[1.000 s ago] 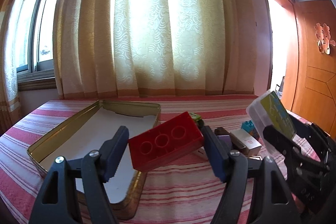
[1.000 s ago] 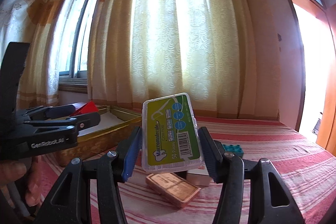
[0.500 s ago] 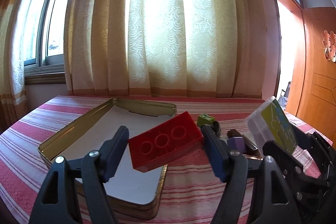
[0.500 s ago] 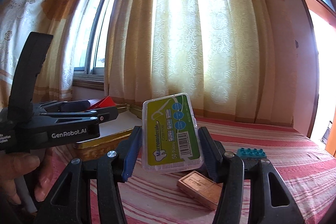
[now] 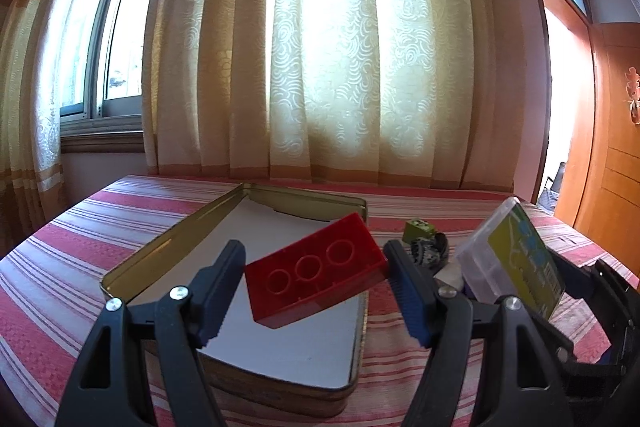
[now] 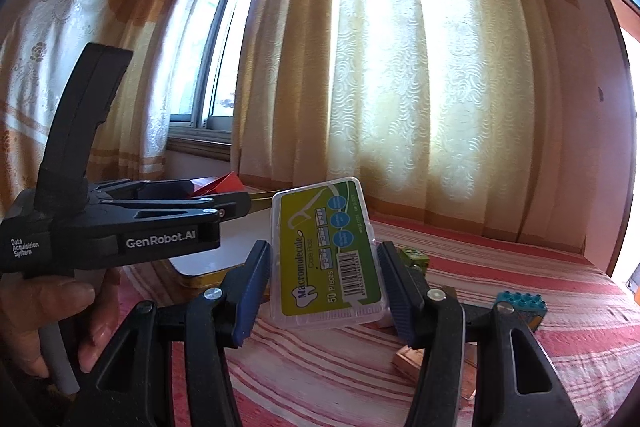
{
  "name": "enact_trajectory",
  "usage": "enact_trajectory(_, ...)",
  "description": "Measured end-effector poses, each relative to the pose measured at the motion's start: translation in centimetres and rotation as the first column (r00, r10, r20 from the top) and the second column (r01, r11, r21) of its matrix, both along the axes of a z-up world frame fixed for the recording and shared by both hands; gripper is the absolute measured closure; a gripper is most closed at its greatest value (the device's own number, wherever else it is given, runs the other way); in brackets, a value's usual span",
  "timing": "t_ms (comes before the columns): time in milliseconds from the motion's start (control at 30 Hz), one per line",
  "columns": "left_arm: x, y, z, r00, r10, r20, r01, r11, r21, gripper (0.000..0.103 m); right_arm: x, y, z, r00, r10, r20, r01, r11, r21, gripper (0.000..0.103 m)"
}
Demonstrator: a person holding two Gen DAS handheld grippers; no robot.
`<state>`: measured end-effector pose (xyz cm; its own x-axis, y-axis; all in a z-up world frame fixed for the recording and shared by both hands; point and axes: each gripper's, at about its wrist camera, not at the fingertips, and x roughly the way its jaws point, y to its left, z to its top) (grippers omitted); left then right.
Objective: Organize rigid objects
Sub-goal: 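Carry the red brick and the plastic box toward the gold tin tray, then lower both objects into the tin tray and open both grippers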
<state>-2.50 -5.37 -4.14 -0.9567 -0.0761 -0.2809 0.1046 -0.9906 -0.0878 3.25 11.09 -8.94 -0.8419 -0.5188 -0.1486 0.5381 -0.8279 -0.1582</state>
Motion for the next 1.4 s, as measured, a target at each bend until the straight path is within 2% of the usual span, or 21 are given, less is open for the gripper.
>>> enact_trajectory(200, 0.0, -1.2, 0.0, 1.000, 0.023, 0.013, -0.023, 1.000, -0.004, 0.031, -0.4, -1.0, 0.2, 0.999, 0.028, 0.022, -0.028, 1.000, 0.013, 0.046)
enact_trajectory(367, -0.7, -3.1, 0.3, 0.998, 0.032, 0.057, -0.033, 0.999, 0.015, 0.031, -1.7, -1.6, 0.8, 0.990, 0.082, 0.111, -0.082, 0.997, -0.006, 0.046)
enact_trajectory(533, -2.1, -4.2, 1.1, 0.992, 0.060, 0.108, -0.056, 0.998, -0.038, 0.031, -3.2, -2.5, 3.0, 0.984, 0.101, 0.145, -0.100, 0.995, -0.014, 0.046)
enact_trajectory(700, -4.5, -5.2, 2.0, 0.986, 0.047, 0.162, -0.037, 0.997, -0.062, 0.031, -6.9, -4.7, 5.2, 0.964, 0.121, 0.235, -0.129, 0.992, 0.016, 0.046)
enact_trajectory(833, -6.7, -5.8, 2.5, 0.978, 0.041, 0.204, -0.024, 0.996, -0.087, 0.031, -10.2, -7.0, 5.4, 0.950, 0.124, 0.287, -0.144, 0.988, 0.050, 0.046)
enact_trajectory(967, -9.6, -6.9, 2.3, 0.955, 0.074, 0.288, -0.037, 0.991, -0.130, 0.031, -13.8, -9.0, 4.7, 0.933, 0.097, 0.347, -0.132, 0.988, 0.081, 0.046)
enact_trajectory(1100, -12.2, -7.4, 2.1, 0.929, 0.113, 0.352, -0.042, 0.978, -0.203, 0.031, -17.0, -10.8, 3.1, 0.901, 0.063, 0.430, -0.126, 0.985, 0.119, 0.046)
enact_trajectory(1400, -16.2, -7.9, 1.5, 0.875, 0.119, 0.468, -0.004, 0.971, -0.240, 0.031, -20.2, -12.3, 1.3, 0.868, 0.027, 0.495, -0.119, 0.981, 0.155, 0.046)
